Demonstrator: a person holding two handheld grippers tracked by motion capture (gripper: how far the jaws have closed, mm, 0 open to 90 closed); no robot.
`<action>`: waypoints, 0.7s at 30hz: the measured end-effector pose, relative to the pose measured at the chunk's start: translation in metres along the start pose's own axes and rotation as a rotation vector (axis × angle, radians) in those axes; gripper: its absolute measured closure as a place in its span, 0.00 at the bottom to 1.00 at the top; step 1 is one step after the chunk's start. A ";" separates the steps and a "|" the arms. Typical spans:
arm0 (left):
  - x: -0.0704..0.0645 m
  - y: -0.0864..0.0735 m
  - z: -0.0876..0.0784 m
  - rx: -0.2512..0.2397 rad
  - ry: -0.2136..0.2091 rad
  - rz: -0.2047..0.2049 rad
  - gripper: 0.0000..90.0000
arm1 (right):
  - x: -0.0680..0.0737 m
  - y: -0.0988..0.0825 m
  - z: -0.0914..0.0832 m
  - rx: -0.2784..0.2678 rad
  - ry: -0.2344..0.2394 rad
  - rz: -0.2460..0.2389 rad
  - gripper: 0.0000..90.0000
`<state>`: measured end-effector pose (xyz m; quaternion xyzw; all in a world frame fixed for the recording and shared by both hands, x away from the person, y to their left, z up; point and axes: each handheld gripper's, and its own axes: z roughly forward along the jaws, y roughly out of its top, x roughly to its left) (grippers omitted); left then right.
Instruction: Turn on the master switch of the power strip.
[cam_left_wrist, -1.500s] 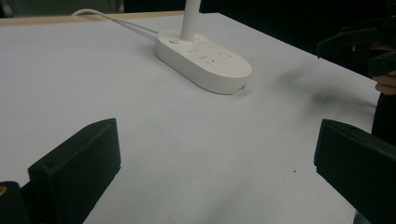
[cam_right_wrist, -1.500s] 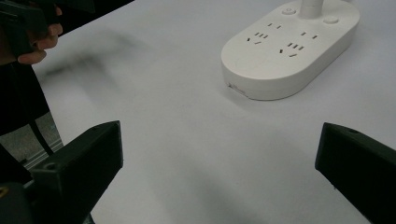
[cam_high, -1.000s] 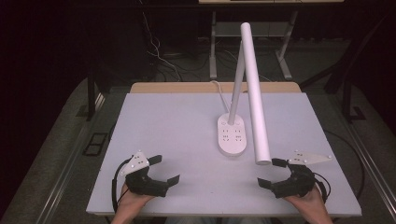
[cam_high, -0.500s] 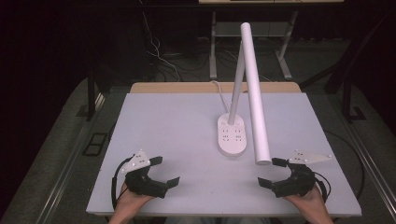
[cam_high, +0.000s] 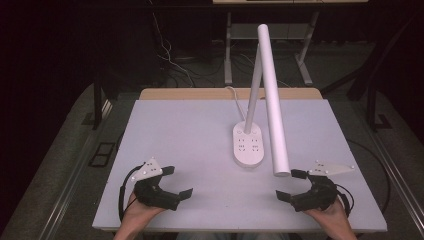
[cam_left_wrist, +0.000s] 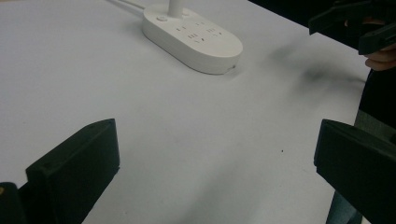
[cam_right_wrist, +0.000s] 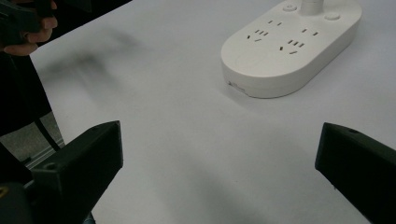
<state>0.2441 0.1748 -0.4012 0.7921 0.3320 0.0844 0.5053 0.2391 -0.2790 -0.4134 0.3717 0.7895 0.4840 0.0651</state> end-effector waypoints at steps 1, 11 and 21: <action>0.000 0.001 0.000 0.003 0.000 0.004 0.00 | 0.000 0.000 0.000 0.001 -0.001 -0.001 0.00; 0.004 0.008 0.003 0.008 -0.021 -0.008 0.00 | 0.000 0.000 0.001 0.005 0.000 -0.005 0.00; 0.009 0.022 0.006 0.034 -0.022 0.008 0.00 | 0.000 0.000 0.001 0.009 -0.002 -0.007 0.00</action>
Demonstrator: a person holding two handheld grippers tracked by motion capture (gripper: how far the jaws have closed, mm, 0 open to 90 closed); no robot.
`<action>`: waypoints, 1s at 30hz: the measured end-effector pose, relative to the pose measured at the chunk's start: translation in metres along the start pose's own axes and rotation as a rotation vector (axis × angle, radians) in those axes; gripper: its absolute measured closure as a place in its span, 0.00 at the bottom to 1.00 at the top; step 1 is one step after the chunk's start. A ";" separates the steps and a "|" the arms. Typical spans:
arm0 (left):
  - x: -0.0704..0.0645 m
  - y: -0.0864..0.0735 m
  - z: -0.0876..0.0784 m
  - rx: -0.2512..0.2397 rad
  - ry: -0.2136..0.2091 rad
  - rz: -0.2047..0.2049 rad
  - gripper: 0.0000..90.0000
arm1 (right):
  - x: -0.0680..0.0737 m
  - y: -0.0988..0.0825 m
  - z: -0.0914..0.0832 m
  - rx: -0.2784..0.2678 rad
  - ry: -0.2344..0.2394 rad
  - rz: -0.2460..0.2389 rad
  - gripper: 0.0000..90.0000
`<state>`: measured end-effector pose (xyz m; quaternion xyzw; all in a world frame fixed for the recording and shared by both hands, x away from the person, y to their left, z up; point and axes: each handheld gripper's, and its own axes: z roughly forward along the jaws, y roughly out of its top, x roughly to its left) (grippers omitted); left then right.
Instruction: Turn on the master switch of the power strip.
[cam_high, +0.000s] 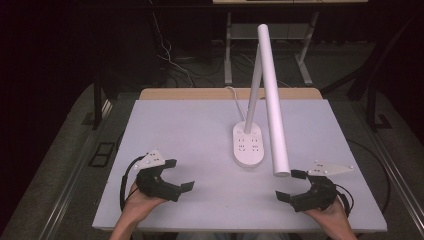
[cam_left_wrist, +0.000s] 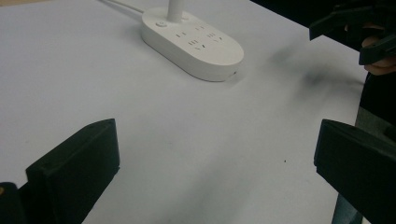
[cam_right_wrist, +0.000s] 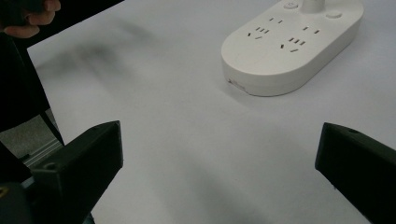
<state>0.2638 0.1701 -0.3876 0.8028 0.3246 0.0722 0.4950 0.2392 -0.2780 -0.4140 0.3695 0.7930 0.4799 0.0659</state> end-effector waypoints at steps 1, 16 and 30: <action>0.000 0.000 0.000 0.000 0.000 0.000 0.00 | 0.000 0.000 0.000 0.001 0.000 0.000 0.00; 0.006 0.025 0.008 0.036 -0.012 0.029 0.00 | 0.000 0.000 0.000 0.001 0.000 -0.002 0.00; 0.012 0.047 0.019 0.058 -0.014 0.041 0.00 | 0.000 0.000 0.000 0.002 0.001 -0.004 0.00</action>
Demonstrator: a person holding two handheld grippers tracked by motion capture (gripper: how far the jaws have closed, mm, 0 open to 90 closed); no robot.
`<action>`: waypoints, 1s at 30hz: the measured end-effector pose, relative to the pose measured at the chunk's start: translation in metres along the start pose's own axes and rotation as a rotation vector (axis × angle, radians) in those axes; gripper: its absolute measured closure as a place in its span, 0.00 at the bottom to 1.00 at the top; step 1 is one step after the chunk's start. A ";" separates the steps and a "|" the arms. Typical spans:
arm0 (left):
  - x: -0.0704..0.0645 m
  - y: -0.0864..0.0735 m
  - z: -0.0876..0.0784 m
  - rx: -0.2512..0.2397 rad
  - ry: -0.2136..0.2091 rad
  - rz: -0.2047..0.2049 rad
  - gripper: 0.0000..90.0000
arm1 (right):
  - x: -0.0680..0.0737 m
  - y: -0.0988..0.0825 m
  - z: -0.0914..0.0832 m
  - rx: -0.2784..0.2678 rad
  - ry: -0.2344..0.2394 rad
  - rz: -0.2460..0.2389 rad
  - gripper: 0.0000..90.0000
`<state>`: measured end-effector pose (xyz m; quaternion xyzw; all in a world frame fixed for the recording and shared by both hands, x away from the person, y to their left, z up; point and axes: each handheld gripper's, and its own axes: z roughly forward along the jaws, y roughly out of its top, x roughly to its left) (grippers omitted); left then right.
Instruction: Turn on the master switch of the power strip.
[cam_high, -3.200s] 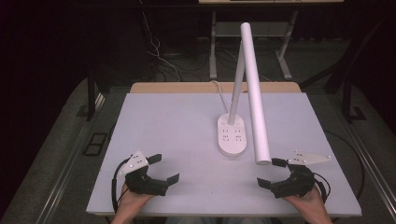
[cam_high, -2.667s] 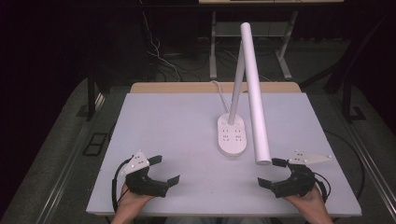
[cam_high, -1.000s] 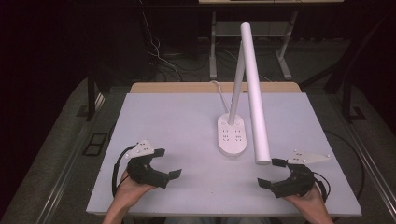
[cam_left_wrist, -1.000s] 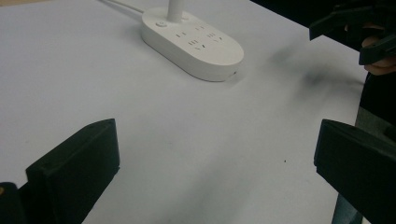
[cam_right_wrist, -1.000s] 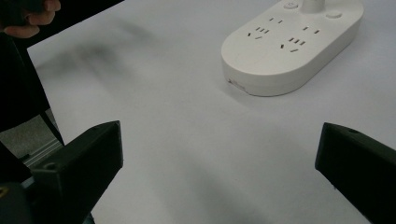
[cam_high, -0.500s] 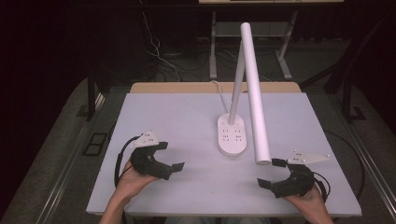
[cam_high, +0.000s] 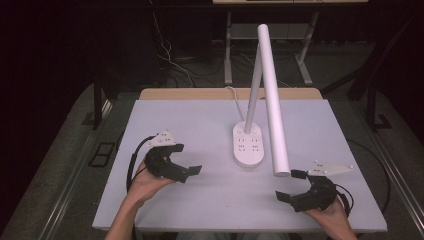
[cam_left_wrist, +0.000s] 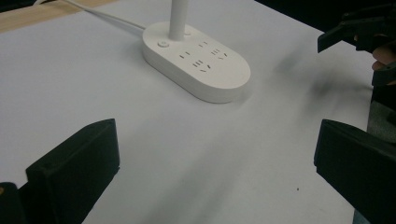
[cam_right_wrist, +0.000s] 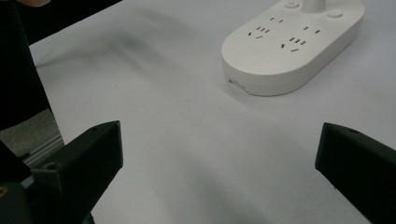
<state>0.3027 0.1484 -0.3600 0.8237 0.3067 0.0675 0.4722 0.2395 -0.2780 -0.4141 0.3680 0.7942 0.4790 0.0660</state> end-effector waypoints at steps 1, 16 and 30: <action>0.001 0.002 0.001 -0.001 0.001 -0.002 0.00 | 0.000 0.000 0.000 0.000 0.000 0.000 0.00; 0.012 0.023 0.013 0.042 0.002 0.009 0.00 | 0.000 0.000 0.000 0.002 -0.001 -0.002 0.00; 0.023 0.040 0.026 0.072 -0.004 0.015 0.00 | 0.000 -0.001 -0.001 0.004 0.001 0.002 0.00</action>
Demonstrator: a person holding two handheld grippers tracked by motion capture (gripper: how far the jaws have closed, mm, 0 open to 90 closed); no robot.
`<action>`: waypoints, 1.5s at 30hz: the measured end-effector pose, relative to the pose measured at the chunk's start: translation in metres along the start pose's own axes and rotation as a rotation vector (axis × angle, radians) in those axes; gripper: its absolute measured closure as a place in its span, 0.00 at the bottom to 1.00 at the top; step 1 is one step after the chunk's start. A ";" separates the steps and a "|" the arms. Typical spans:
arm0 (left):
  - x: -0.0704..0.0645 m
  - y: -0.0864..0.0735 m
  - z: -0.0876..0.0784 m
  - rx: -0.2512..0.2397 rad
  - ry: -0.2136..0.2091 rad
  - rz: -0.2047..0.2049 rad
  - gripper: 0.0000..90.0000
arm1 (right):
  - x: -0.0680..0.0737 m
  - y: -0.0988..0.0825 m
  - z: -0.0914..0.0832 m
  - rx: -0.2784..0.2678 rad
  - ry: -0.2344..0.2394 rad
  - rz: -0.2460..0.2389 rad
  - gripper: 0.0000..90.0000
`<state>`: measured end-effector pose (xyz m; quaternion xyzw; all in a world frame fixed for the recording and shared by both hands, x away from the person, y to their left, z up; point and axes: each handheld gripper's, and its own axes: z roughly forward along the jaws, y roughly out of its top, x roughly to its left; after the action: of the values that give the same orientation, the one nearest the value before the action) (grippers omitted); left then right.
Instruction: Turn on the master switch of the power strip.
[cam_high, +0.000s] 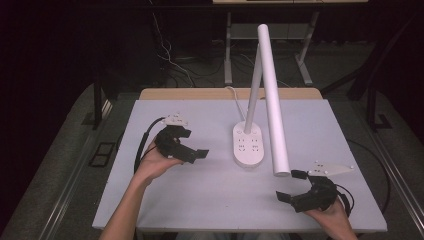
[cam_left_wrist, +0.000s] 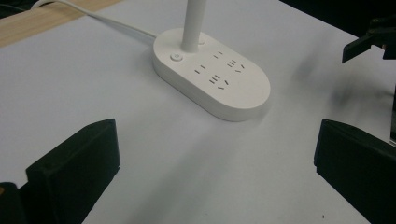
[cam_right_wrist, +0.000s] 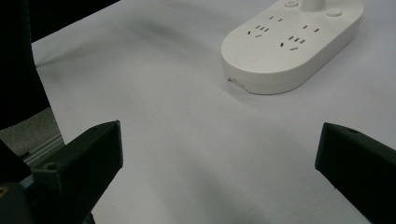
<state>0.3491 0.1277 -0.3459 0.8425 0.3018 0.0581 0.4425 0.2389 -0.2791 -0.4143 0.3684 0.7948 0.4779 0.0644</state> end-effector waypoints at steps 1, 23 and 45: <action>0.001 0.001 0.001 0.005 -0.002 -0.001 0.00 | 0.000 0.000 0.000 -0.001 -0.002 -0.002 0.00; 0.012 0.040 0.028 0.058 -0.014 0.051 0.00 | 0.000 -0.001 0.001 0.012 -0.009 -0.007 0.00; 0.023 0.072 0.072 0.138 -0.017 0.101 0.00 | -0.001 -0.001 0.001 0.015 -0.011 -0.013 0.00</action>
<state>0.4265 0.0590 -0.3367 0.8855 0.2587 0.0524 0.3825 0.2393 -0.2798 -0.4161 0.3662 0.8005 0.4694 0.0690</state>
